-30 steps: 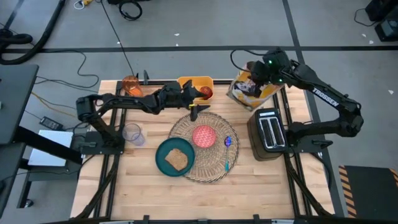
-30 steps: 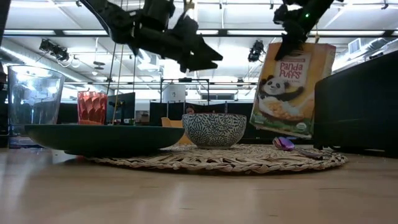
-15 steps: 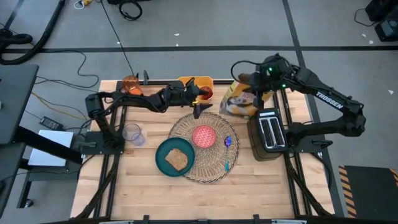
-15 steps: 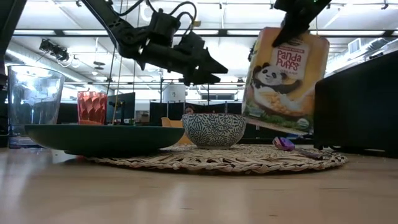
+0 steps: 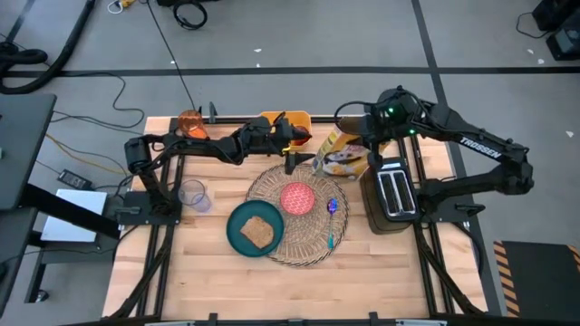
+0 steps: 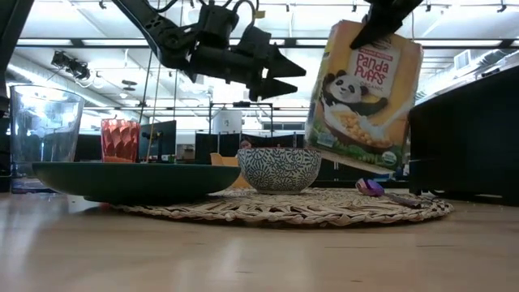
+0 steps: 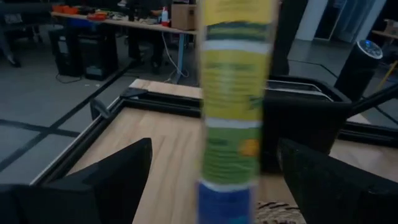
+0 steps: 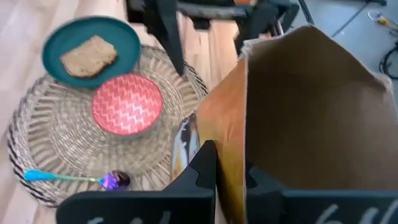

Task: Arrange a breakfast setting
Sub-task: Pour the cereal from the yellow cereal box into the red bowl

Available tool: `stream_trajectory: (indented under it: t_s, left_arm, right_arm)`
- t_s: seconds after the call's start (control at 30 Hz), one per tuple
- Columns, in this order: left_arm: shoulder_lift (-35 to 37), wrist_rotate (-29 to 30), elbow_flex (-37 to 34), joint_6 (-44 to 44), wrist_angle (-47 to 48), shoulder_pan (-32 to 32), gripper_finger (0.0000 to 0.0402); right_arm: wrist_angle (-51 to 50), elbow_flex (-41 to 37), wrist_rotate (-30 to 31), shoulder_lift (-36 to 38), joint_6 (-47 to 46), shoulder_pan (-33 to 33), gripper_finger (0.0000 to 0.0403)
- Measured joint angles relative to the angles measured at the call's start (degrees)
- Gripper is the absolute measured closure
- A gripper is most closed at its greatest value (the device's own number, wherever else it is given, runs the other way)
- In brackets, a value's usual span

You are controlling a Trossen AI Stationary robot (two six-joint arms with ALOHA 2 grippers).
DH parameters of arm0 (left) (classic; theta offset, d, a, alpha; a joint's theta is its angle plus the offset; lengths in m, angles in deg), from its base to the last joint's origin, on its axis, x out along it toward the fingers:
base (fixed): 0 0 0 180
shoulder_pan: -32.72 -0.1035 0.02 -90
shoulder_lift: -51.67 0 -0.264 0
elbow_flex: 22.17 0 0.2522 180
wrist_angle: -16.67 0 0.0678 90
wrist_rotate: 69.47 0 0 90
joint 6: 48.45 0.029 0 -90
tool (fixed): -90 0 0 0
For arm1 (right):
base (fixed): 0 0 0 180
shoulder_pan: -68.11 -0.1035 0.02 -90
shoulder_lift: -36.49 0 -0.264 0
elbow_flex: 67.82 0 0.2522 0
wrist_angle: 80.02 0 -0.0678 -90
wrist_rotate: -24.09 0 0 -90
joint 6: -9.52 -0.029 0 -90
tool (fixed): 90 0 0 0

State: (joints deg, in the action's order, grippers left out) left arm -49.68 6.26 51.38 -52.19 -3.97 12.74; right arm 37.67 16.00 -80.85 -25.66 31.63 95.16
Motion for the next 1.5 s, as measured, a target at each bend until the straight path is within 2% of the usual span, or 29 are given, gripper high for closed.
stream_trajectory:
  t_s: [0.33,0.7,0.83,1.07,1.23,1.33,1.5]
  left_arm:
    - [0.0,0.0,0.0,-1.0,-1.1,2.9,0.0049]
    - [0.0,3.2,0.0,1.0,-1.5,3.0,0.0053]
    - [0.0,3.3,0.0,1.1,-1.5,3.2,0.0092]
    - [0.0,3.3,0.0,1.4,-1.8,3.9,0.0211]
    - [0.0,3.2,0.0,1.5,-2.2,3.9,0.0282]
    - [0.0,3.4,-0.1,1.6,-3.3,3.9,0.0300]
    - [1.6,3.1,-0.1,1.6,-4.1,3.7,0.0295]
  right_arm:
    - [5.7,0.0,0.8,0.0,-2.1,-4.6,0.0398]
    - [14.2,0.0,0.6,0.1,-2.6,-9.2,0.0398]
    - [14.1,0.0,1.8,0.0,-3.2,-9.7,0.0398]
    - [13.5,0.0,3.4,-0.5,-4.3,-9.8,0.0398]
    - [13.8,0.1,3.1,-0.4,-5.4,-9.9,0.0357]
    - [13.8,0.1,3.3,-0.3,-5.7,-9.9,0.0327]
    - [13.9,1.5,3.5,2.6,-6.1,-9.9,0.0280]
